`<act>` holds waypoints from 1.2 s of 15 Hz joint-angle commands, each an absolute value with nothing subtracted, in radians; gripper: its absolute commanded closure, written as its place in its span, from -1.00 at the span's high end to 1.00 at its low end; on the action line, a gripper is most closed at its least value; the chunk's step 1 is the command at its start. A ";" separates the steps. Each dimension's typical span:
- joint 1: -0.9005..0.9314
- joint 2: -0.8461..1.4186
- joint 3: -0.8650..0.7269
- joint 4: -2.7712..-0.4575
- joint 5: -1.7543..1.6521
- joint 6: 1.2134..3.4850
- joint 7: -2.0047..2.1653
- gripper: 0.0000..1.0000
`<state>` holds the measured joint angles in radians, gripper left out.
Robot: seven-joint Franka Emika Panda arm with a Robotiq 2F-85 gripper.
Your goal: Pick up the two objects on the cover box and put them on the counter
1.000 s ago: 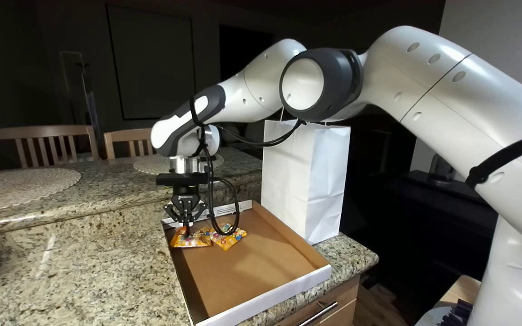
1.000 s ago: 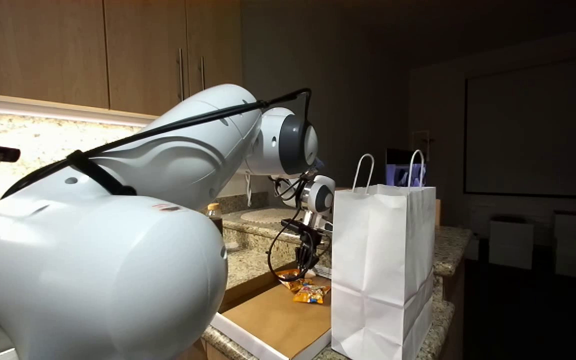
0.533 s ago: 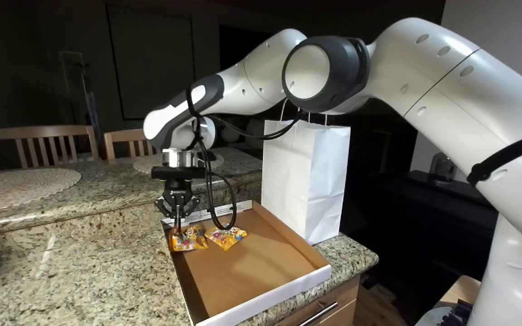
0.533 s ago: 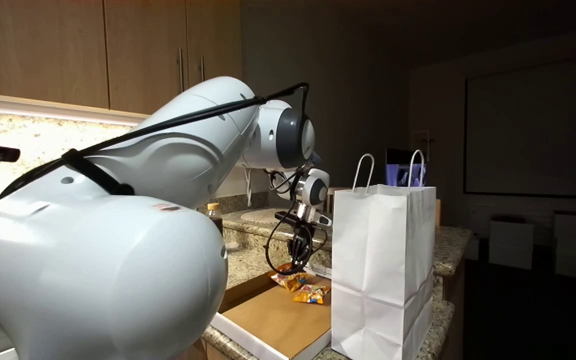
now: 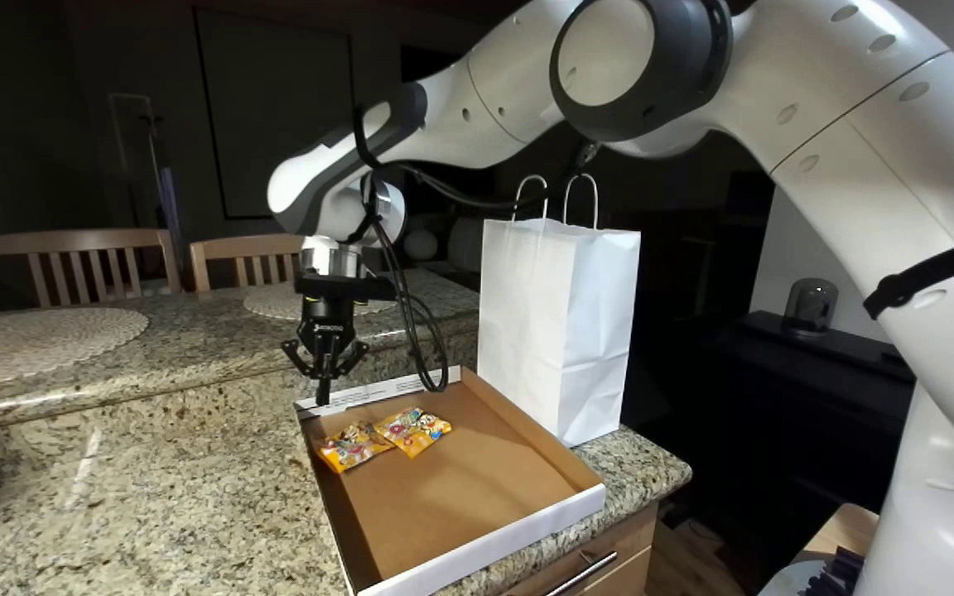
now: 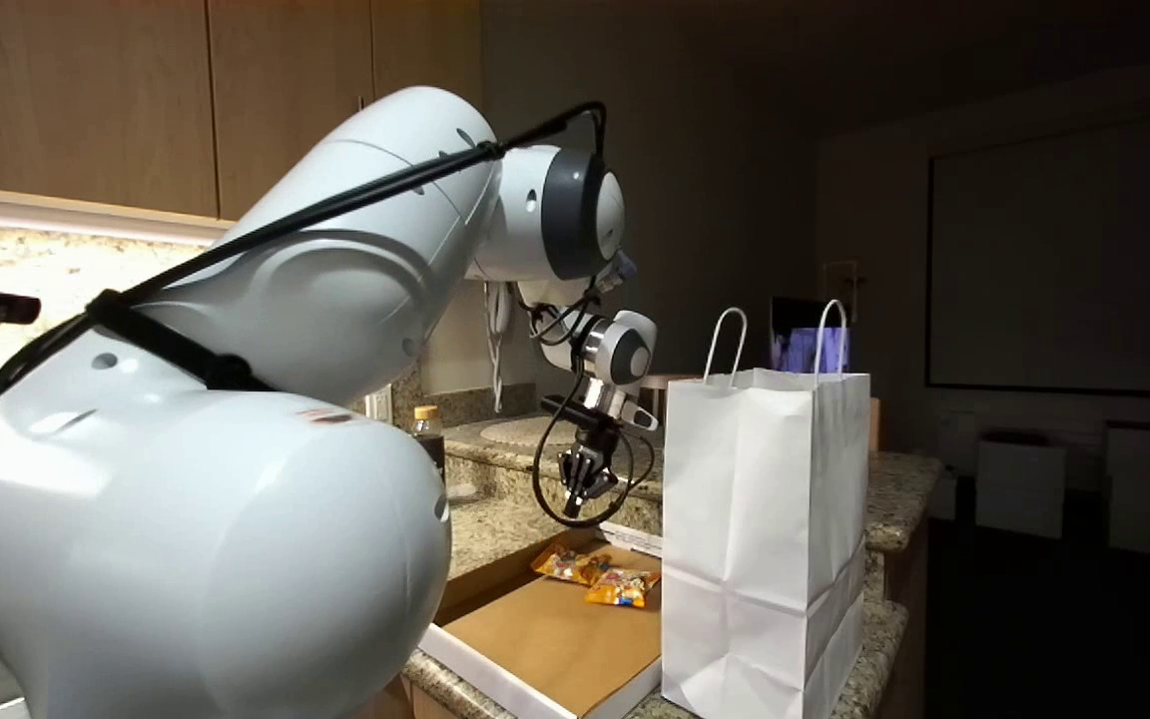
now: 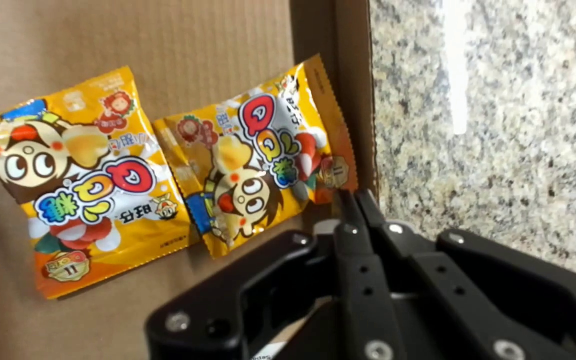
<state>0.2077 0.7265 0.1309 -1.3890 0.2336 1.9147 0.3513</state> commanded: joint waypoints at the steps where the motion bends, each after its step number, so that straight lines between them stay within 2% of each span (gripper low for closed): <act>1: 0.179 0.593 0.156 -1.561 0.271 1.944 0.234 -0.89; 3: 0.171 0.576 0.166 -1.585 0.289 1.950 0.193 -0.95; 4: 0.172 0.571 0.166 -1.595 0.299 1.951 0.188 -0.40; 6: 0.165 0.567 0.165 -1.625 0.331 1.959 0.179 -0.39; 7: 0.157 0.572 0.169 -1.639 0.352 1.958 0.165 -0.29; 16: 0.265 0.604 0.122 -1.684 0.233 2.002 0.277 0.85; 18: 0.300 0.605 0.101 -1.677 0.172 2.018 0.346 1.00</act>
<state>0.2483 0.6308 0.1311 -1.6536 0.2465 1.9833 0.2537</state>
